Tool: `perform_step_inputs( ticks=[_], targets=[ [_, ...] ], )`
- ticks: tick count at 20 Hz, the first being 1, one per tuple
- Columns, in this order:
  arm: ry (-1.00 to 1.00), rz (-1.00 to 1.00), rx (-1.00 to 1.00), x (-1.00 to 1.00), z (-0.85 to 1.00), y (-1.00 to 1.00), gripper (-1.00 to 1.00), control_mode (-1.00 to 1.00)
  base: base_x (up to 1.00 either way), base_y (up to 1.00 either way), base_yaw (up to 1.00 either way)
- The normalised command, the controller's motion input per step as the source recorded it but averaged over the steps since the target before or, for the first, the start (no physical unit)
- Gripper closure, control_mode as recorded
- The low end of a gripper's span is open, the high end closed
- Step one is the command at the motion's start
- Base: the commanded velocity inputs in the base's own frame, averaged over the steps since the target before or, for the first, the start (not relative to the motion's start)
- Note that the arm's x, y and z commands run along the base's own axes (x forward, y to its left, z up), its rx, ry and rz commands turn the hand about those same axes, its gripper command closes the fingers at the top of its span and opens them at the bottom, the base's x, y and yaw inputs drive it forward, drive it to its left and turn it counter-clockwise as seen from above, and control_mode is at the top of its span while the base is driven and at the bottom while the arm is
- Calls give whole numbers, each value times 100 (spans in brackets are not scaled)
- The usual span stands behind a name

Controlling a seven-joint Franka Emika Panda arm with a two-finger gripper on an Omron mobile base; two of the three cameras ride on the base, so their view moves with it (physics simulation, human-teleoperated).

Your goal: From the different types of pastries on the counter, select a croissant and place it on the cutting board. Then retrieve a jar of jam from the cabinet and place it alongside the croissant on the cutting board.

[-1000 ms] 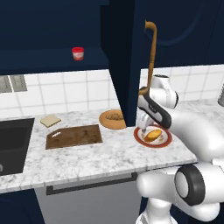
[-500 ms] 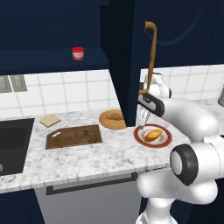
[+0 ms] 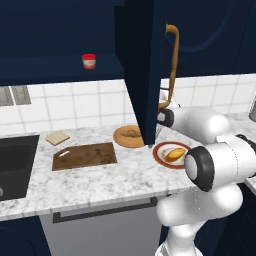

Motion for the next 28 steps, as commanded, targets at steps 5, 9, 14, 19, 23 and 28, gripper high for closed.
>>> perform_step_inputs(
  ticks=[5, 9, 14, 19, 23, 28],
  targets=[
    [0, 3, 0, 73, 0, 0, -100, -100, 0, 0, 0],
    [0, 6, 0, 78, -3, 0, -100, -100, 0, 0, 0],
    [0, 9, 1, 50, -23, 0, -100, -100, 0, 0, 0],
    [0, 10, 5, 31, -42, 0, -100, -100, 0, 0, 0],
    [-1, 10, 3, 35, -18, 0, -100, -100, 0, 0, 0],
    [0, 10, 2, 24, -17, 0, -100, -100, 0, 0, 0]
  ],
)
